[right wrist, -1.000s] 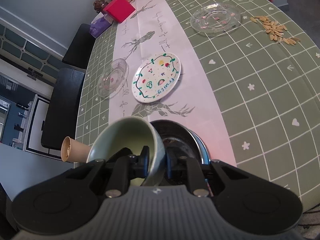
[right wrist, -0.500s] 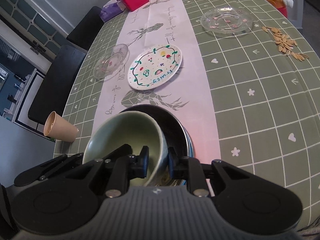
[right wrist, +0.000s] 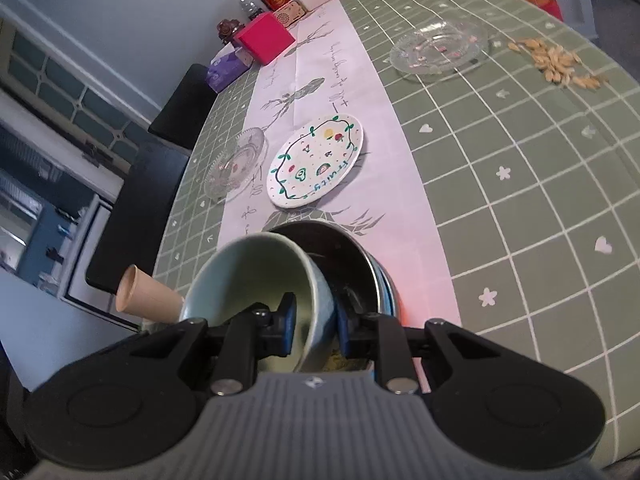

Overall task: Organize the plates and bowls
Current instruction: 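Carry the green bowl with the right tool over the stacked steel bowls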

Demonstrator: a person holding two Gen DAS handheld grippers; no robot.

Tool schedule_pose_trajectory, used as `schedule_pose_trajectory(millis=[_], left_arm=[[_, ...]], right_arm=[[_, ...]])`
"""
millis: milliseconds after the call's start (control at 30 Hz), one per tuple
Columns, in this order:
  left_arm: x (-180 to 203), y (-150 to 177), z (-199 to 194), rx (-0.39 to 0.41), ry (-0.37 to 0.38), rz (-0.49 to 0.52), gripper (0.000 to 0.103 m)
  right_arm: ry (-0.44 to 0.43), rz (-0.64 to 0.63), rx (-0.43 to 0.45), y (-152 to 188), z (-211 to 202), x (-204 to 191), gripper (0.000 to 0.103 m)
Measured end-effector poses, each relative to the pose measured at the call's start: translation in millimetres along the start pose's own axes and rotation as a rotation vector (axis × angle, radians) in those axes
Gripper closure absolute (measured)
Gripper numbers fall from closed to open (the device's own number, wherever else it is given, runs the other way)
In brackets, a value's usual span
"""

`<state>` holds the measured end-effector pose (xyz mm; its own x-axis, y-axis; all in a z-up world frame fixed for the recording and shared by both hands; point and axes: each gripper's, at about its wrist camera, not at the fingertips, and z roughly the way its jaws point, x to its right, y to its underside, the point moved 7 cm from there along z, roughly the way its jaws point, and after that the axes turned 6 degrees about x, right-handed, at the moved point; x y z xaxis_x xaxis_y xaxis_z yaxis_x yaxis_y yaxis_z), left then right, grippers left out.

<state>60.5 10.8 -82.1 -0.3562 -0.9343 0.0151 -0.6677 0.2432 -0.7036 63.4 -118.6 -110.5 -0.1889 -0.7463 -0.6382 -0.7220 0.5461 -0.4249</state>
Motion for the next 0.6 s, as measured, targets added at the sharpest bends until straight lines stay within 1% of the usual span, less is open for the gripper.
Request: schedule_pose_trajectory(millis=[33,67,200,267,567,600], left_arm=[[-0.7,-2.0,-2.6,0.008,0.016,-0.005,0.074],[-1.1,-4.0,-5.3,0.024,0.024,-0.007,0.074],[3.0,-7.9,-10.4,0.079,-0.015,0.046,0.074],[5.1,-7.7,-11.2,0.084,-0.020,0.062,0.074],[-3.9,-6.2,-10.3,0.080,-0.013,0.034,0.075],[-4.3,-6.0,-10.4,0.081,-0.016,0.035,0.076]], right_arm=[[0.004,0.021,0.003,0.0,0.3,3.5,0.091],[0.008,0.021,0.006,1.0,0.8,4.6,0.091],[0.037,-0.019,0.034,3.5,1.2,-0.6,0.089],[0.059,-0.042,0.048,4.2,1.6,-3.6,0.088],[0.139,-0.156,0.115,4.3,3.9,-14.4,0.085],[0.151,-0.178,0.123,4.7,4.3,-15.9,0.085]])
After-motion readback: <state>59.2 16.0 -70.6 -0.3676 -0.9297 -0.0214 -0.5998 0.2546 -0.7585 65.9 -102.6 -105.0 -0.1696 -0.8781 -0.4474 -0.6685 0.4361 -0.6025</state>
